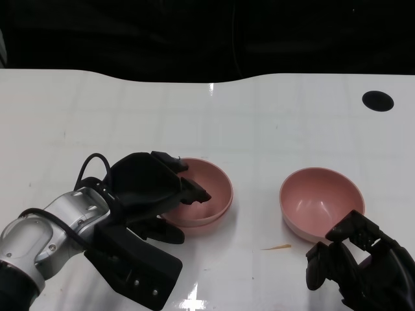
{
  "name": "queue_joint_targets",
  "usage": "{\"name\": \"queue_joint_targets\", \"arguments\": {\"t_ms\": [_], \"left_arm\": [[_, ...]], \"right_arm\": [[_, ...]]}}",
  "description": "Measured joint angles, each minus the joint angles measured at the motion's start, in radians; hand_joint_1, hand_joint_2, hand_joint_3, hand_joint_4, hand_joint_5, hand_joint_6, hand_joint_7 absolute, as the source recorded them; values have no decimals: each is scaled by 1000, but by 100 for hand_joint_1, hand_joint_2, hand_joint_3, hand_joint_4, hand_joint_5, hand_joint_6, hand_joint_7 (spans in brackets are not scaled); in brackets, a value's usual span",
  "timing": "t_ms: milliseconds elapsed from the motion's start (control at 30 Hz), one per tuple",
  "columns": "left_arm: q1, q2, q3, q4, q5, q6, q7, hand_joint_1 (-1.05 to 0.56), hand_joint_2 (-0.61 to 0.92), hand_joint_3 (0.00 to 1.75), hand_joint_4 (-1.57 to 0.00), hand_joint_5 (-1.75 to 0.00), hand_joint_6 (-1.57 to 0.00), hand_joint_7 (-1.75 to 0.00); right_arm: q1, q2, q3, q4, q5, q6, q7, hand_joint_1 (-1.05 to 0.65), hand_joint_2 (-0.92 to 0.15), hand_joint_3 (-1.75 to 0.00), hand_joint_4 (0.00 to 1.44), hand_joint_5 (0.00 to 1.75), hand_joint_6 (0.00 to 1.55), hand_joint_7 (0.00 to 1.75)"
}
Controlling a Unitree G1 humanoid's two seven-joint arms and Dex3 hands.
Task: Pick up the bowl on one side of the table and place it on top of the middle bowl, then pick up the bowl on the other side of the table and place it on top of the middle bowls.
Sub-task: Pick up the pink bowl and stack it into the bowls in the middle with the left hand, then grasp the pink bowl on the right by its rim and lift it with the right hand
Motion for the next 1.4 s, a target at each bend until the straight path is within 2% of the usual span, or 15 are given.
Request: {"name": "queue_joint_targets", "arguments": {"t_ms": [767, 1000, 1400], "left_arm": [[22, -2, 3, -16, -3, 2, 31, -84, 92, 56, -37, -1, -60, -1], [92, 1, 61, -172, -57, 8, 56, -88, 92, 60, -37, -1, -58, 0], [220, 22, 178, -374, -164, 53, 21, -88, 92, 61, -42, -3, -63, -2]], "right_arm": [[-1, 0, -8, 0, -1, 0, -1, -9, -56, -106, 84, 168, 88, 127], [-1, 0, -9, 0, -1, 4, -1, -9, -59, -105, 83, 169, 87, 127], [-8, -1, -13, 7, -1, 4, 3, -10, -61, -99, 84, 167, 89, 124]]}}
